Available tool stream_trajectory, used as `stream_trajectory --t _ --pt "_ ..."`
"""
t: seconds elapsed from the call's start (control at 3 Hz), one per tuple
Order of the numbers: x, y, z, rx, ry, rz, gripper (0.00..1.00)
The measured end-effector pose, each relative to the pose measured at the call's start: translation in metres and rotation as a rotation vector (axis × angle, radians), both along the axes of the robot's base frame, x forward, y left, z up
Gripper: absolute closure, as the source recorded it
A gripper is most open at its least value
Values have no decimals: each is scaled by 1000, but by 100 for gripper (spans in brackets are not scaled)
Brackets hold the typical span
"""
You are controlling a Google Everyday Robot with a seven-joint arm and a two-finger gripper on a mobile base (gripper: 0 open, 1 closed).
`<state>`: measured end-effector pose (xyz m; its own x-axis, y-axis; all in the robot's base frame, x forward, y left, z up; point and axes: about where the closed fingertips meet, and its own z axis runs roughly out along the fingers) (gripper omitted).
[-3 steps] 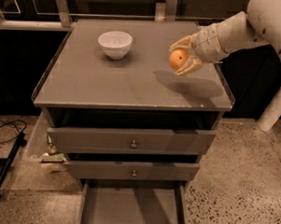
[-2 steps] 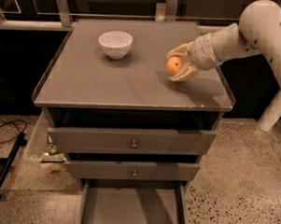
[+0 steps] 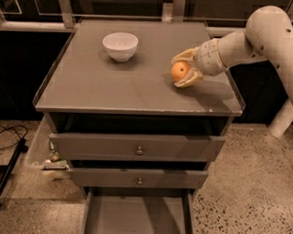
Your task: Pick orange can from bottom drawer and place on counter
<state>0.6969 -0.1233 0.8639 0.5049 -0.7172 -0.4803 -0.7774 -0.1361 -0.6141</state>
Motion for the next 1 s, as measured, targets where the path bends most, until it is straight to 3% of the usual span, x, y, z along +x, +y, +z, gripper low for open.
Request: stream_trajectory --t 1.0 --pt "0 0 0 0 0 0 11"
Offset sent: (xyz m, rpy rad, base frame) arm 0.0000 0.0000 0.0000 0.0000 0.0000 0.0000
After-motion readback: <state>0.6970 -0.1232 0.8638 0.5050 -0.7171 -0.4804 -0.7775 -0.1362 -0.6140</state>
